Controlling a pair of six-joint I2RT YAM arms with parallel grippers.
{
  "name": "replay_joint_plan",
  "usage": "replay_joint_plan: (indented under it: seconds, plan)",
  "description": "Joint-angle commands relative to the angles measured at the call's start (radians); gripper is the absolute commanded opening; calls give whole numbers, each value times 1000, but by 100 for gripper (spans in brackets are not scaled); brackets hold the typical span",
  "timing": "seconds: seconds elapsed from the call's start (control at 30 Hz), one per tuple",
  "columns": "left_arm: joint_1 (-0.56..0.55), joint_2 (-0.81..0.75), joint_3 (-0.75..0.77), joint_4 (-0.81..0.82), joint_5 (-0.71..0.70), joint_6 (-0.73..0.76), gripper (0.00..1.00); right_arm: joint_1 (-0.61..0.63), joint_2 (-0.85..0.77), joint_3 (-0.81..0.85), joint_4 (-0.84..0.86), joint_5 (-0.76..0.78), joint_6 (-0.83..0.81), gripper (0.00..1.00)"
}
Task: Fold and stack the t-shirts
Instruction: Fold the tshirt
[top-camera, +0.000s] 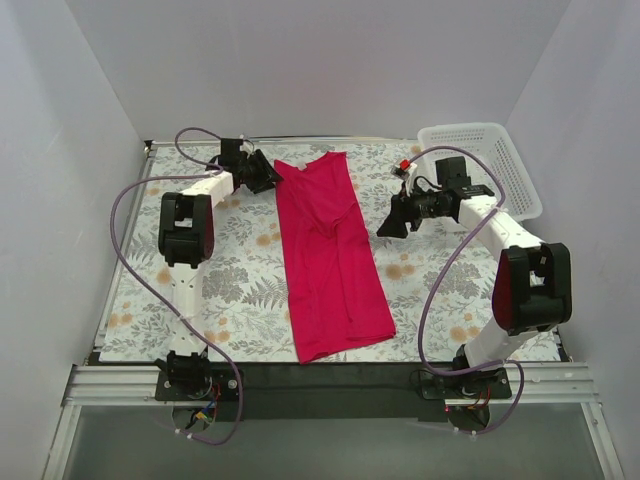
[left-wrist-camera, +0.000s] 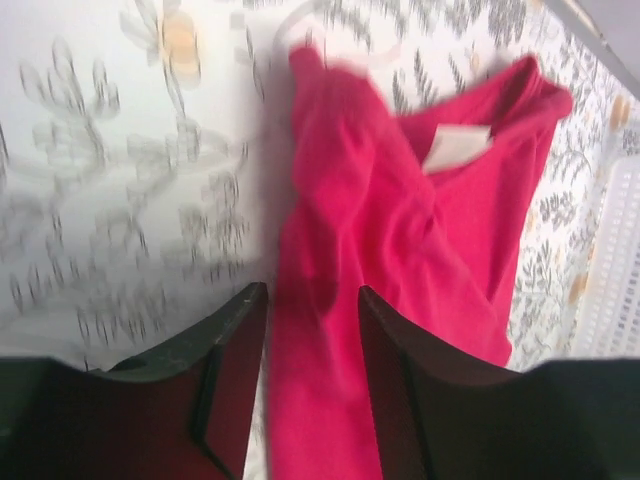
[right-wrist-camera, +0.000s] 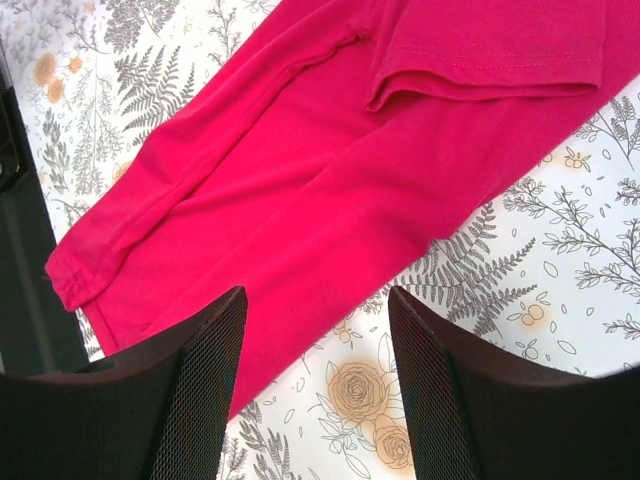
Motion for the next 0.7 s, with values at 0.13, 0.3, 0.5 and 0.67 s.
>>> replay_joint_plan:
  seconds: [0.13, 0.3, 0.5, 0.67]
  plan:
    - [34, 174, 275, -205, 6, 60, 22, -54, -29, -10, 3, -89, -13, 56]
    - [62, 216, 345, -205, -9, 41, 0, -69, -21, -16, 3, -106, -11, 56]
    - [102, 274, 443, -203, -3, 25, 0, -72, -4, -19, 4, -105, -11, 56]
    - [119, 314, 520, -188, 17, 13, 21, -72, 8, -22, 3, -97, -31, 56]
